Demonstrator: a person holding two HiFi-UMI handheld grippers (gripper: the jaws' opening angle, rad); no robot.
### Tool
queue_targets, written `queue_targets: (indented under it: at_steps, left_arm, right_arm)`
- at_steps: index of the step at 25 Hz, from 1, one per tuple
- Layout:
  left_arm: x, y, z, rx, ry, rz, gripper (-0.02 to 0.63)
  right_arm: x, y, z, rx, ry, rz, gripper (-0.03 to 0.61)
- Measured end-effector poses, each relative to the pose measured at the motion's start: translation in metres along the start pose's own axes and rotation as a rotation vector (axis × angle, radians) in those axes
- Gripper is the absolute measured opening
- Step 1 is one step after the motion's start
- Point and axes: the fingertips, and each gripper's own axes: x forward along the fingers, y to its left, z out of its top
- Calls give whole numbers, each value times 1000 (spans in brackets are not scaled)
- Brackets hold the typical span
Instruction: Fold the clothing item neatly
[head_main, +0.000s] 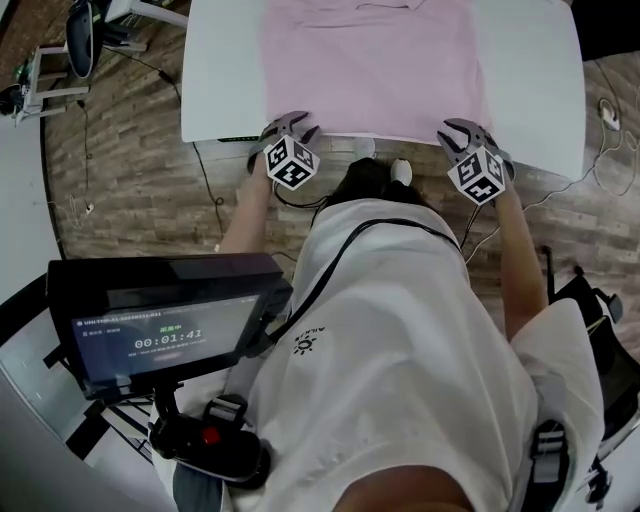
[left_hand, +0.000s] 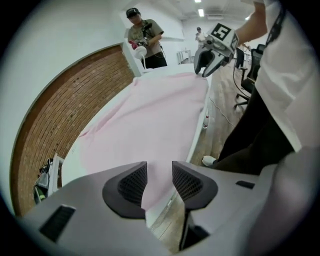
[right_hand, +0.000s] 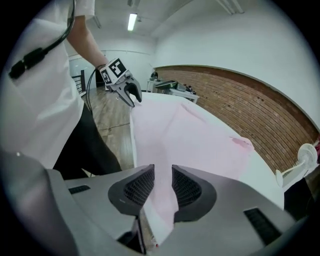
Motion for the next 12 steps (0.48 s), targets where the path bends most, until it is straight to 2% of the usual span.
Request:
queue_targets:
  at_steps: [3, 7, 12]
  left_arm:
    - [6, -10, -11, 66, 50, -19, 137]
    - [10, -27, -20, 112, 79, -22, 141]
    - [4, -75, 12, 157, 64, -22, 141]
  right_arm:
    - [2, 15, -10, -29, 32, 28, 123]
    - [-3, 31, -32, -41, 71, 19, 123]
    - [-34, 39, -83, -48, 112, -23, 123]
